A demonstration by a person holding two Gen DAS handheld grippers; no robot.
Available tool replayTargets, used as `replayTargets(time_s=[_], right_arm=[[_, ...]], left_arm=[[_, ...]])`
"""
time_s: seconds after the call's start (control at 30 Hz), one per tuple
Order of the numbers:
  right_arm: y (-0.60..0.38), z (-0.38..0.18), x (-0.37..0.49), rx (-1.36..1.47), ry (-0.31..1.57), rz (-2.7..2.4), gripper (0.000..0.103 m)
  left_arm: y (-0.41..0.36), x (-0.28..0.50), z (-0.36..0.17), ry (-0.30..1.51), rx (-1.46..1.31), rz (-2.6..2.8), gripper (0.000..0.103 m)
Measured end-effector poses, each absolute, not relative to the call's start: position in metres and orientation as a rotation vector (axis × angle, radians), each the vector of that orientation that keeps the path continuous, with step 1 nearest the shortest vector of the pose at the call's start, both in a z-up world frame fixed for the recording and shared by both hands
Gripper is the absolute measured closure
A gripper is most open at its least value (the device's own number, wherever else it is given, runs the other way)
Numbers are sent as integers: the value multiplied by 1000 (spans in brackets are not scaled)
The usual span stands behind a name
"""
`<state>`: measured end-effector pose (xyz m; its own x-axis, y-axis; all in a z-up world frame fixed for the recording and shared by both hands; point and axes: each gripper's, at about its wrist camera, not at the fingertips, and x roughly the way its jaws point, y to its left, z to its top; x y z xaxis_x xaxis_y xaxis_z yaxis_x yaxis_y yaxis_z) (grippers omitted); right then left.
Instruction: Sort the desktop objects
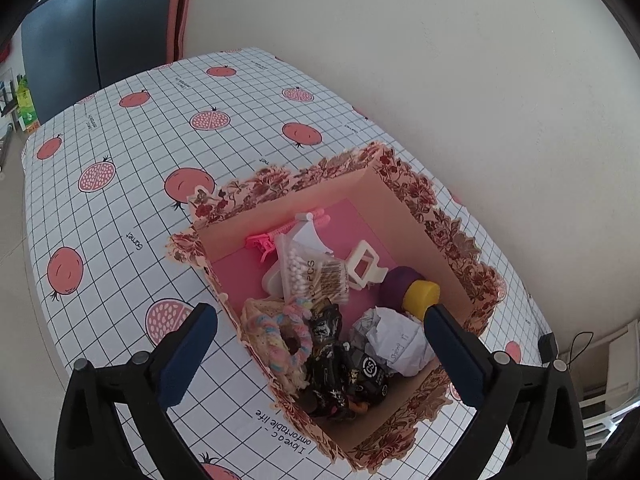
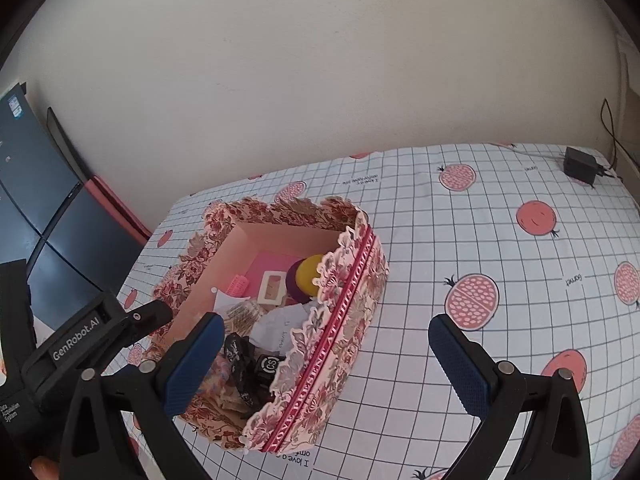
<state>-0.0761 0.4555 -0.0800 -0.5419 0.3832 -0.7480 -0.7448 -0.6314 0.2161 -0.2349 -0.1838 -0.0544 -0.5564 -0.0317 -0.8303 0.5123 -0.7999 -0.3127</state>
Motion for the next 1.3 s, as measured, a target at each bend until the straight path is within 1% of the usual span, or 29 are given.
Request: replayTargets(time_s=[0.1, 0.2, 0.47, 0.57, 0.97, 1.1, 1.2, 1.3], right_arm=[[456, -78, -66, -879, 719, 2159, 0], [452, -70, -56, -880, 685, 2147, 0], [446, -52, -16, -873, 627, 2092, 0], [440, -48, -3, -873, 600, 2082, 0], [411, -44, 38, -909, 452, 2045, 0], [398, -40, 52, -886, 417, 2057, 0], [389, -44, 63, -891, 434, 2073, 0], [383, -46, 70, -906, 449, 2068, 0]], left_arm=[[-177, -232, -57, 760, 1297, -2388, 0], [-169, -226, -53, 719, 1312, -2403, 0], [-133, -198, -49, 507, 1342, -2434, 0], [-123, -191, -50, 509, 1369, -2459, 0], [-94, -142, -27, 366, 1264, -2588, 0], [-87, -126, -20, 350, 1217, -2635, 0], [-78, -116, -16, 327, 1198, -2673, 0], [-72, -107, -15, 345, 1195, -2724, 0]])
